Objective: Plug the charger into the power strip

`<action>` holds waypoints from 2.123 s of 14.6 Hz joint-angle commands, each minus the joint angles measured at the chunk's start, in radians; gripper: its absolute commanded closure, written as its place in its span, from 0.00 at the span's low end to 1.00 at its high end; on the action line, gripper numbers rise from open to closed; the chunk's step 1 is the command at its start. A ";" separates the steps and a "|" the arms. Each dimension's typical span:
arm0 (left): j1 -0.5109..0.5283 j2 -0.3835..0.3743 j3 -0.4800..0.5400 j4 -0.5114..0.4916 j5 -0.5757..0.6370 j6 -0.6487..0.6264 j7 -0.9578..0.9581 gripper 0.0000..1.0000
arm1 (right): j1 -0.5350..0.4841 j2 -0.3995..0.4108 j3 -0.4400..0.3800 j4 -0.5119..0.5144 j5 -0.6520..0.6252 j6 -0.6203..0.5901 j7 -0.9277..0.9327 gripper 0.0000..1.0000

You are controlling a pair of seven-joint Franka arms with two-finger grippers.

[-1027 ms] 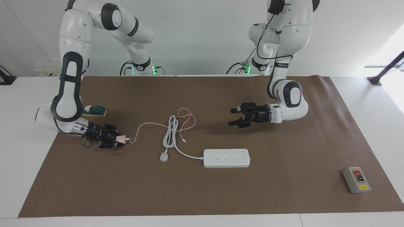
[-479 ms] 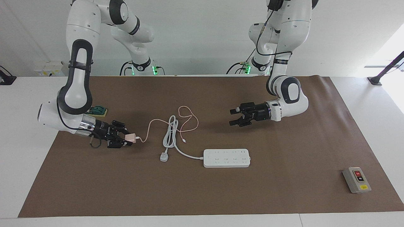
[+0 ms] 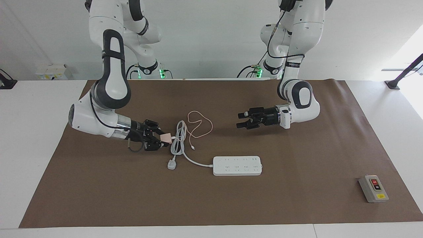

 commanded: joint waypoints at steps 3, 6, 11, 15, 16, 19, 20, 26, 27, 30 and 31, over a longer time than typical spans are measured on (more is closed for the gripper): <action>-0.027 0.003 0.020 -0.005 0.002 -0.018 -0.004 0.00 | 0.144 0.013 -0.001 0.050 0.062 0.092 0.162 1.00; -0.027 0.003 0.018 -0.004 -0.001 -0.018 -0.001 0.00 | 0.227 0.014 -0.001 0.050 0.078 0.169 0.215 1.00; -0.028 0.016 0.018 0.007 -0.003 -0.013 0.048 0.00 | 0.355 0.019 -0.001 0.049 0.079 0.267 0.289 1.00; -0.028 0.017 0.020 0.007 -0.007 -0.013 0.051 0.00 | 0.414 0.021 -0.001 0.043 0.078 0.321 0.331 1.00; -0.028 0.019 0.020 0.007 -0.007 -0.013 0.054 0.00 | 0.418 0.021 -0.001 0.041 0.078 0.327 0.332 1.00; -0.028 0.020 0.018 0.007 -0.007 -0.013 0.067 0.00 | 0.431 0.021 -0.001 0.044 0.079 0.339 0.364 1.00; -0.028 0.020 0.020 0.007 -0.007 -0.013 0.067 0.00 | 0.448 0.021 -0.001 0.044 0.079 0.356 0.372 1.00; -0.037 0.033 0.020 0.015 -0.015 -0.012 0.091 0.00 | 0.465 0.022 -0.001 0.044 0.093 0.384 0.374 1.00; -0.037 0.034 0.020 0.015 -0.024 -0.013 0.094 0.00 | 0.462 0.024 -0.001 0.042 0.093 0.382 0.374 1.00; -0.037 0.034 0.020 0.015 -0.024 -0.013 0.094 0.00 | 0.461 0.024 -0.001 0.044 0.095 0.382 0.374 1.00; -0.037 0.034 0.020 0.015 -0.023 -0.012 0.093 0.00 | 0.457 0.022 -0.001 0.045 0.095 0.382 0.374 1.00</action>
